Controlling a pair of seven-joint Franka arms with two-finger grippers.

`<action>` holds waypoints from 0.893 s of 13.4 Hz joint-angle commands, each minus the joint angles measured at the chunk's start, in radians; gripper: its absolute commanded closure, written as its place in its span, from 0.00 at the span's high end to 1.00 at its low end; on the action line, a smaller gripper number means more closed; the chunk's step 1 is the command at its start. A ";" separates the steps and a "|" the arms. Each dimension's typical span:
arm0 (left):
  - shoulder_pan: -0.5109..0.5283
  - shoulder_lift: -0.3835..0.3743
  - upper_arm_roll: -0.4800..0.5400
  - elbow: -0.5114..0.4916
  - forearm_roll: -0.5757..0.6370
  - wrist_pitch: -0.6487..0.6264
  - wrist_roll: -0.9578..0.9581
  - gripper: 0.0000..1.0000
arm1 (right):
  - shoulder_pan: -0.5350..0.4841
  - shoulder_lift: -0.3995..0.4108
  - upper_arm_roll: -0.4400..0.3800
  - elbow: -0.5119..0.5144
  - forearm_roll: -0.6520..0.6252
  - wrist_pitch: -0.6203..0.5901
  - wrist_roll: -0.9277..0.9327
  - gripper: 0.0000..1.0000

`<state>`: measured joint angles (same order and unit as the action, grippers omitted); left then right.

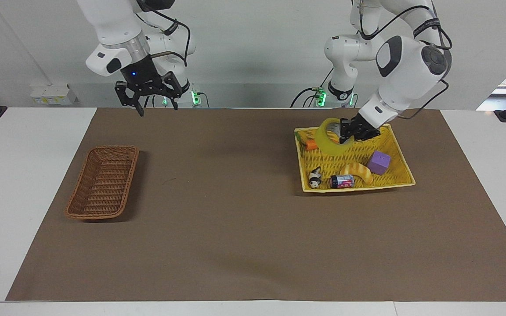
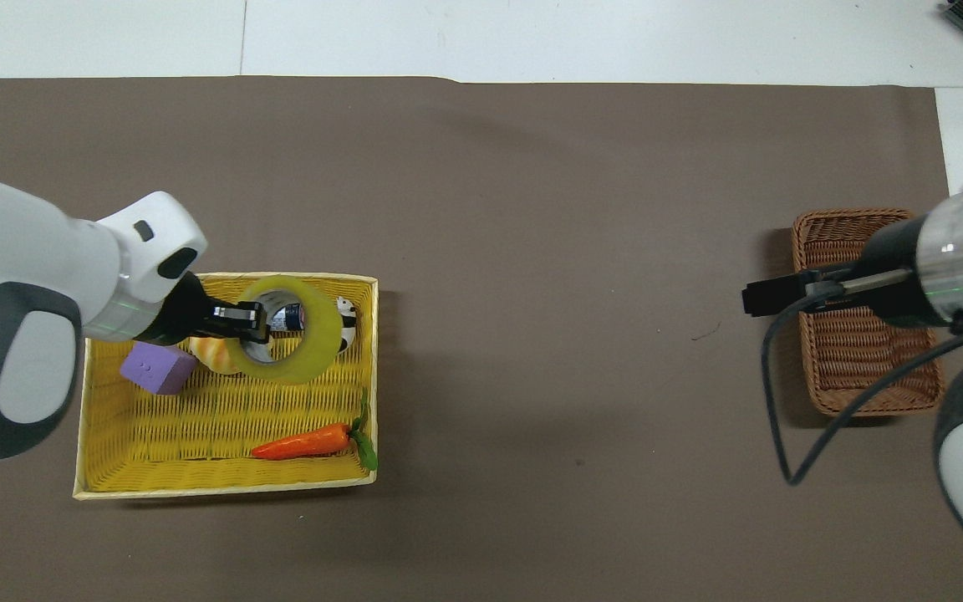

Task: Move tape to another basket
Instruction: 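Lift the tape roll with the left gripper while the right gripper approaches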

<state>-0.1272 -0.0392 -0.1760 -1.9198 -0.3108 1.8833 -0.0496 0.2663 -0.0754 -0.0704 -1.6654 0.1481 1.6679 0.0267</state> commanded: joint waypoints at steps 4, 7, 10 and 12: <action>-0.207 0.032 0.012 0.042 -0.016 0.123 -0.084 0.00 | 0.086 0.008 -0.002 -0.085 0.229 0.072 0.064 1.00; -0.279 0.032 0.000 0.047 -0.019 0.123 -0.098 0.00 | 0.093 0.008 0.000 -0.138 0.313 0.151 0.050 1.00; -0.341 0.032 -0.002 0.064 -0.042 0.148 -0.124 0.00 | 0.093 0.040 0.000 -0.145 0.447 0.162 0.025 1.00; -0.341 0.032 -0.023 0.064 -0.070 0.174 -0.142 0.00 | 0.090 0.040 0.000 -0.166 0.478 0.156 0.001 1.00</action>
<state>-0.4599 -0.0143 -0.1993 -1.8780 -0.3494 2.0305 -0.1765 0.3602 -0.0301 -0.0678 -1.7989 0.5754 1.8113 0.0699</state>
